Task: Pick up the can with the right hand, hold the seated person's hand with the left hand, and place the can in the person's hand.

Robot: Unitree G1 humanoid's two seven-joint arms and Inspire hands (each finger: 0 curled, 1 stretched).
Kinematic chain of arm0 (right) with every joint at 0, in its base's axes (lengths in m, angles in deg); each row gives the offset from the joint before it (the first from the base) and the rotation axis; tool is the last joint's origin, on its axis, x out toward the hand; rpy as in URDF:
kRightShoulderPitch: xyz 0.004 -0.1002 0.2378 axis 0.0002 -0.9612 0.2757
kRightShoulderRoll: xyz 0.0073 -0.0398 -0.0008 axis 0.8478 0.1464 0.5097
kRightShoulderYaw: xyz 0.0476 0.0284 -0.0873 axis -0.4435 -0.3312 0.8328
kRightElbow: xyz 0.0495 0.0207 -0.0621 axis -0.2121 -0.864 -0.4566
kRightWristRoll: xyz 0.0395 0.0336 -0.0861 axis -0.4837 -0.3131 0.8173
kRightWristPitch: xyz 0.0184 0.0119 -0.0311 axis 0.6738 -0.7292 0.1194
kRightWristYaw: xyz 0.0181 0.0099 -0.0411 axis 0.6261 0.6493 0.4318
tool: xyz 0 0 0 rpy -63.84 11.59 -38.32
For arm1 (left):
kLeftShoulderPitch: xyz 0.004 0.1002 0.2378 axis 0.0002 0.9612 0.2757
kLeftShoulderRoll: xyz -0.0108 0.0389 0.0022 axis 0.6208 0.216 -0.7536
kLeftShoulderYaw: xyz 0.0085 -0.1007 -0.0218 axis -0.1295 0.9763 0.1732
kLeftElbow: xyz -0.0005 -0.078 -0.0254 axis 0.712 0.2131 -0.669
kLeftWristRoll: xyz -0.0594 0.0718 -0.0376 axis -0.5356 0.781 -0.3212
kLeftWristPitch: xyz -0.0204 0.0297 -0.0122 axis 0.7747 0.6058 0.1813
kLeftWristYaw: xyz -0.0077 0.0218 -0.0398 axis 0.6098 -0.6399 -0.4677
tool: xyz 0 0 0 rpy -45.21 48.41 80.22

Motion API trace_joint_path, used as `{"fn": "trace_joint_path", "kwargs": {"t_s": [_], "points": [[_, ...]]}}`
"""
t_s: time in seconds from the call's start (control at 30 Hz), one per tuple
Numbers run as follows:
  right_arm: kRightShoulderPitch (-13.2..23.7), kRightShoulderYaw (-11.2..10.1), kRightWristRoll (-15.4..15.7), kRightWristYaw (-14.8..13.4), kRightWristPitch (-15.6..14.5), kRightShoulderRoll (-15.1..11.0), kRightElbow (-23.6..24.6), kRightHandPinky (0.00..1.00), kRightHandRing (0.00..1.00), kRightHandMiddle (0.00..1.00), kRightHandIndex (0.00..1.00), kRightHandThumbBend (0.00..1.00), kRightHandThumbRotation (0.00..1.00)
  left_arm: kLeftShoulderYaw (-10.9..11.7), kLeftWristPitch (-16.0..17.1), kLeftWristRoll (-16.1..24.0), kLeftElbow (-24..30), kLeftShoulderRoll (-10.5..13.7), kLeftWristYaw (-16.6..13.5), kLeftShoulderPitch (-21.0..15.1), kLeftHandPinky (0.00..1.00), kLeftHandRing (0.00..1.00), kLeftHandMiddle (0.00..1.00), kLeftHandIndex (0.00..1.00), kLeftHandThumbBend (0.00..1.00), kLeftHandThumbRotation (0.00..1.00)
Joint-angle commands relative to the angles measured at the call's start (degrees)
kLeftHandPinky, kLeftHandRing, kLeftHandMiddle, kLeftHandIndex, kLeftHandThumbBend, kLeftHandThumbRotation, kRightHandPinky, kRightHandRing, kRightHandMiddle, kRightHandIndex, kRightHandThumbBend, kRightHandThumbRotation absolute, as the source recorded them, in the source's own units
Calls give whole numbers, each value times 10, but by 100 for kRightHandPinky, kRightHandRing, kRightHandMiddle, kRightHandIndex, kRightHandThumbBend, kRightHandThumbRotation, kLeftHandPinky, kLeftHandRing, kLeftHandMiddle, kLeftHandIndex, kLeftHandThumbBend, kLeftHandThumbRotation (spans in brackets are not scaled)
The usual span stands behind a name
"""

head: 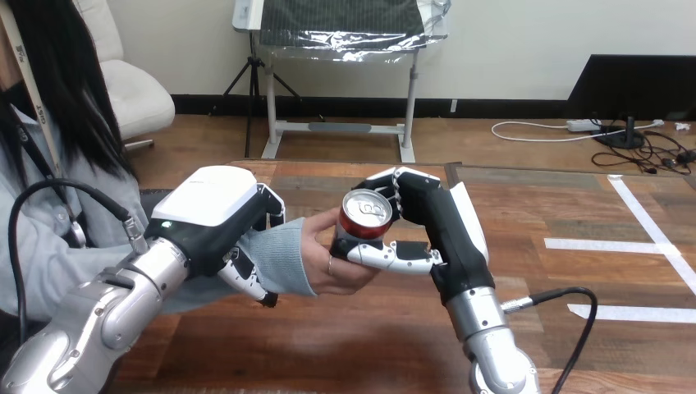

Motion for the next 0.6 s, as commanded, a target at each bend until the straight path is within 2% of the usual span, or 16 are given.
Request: {"fn": "trace_joint_path", "kwargs": {"t_s": [0.0,0.13,0.57], "points": [[22,6,-3,1,17,24,40,35,41,49,49,78,0,22,6,-18,38,-16,-20,-41,24,29,35,37,96,0],[22,6,0,-5,17,26,40,35,41,49,49,77,0,21,14,-14,28,-16,-32,-41,25,30,35,37,96,0],[25,9,12,-21,0,20,38,36,42,50,50,79,0,19,25,-14,13,-15,-43,-40,24,29,34,37,96,2]]}}
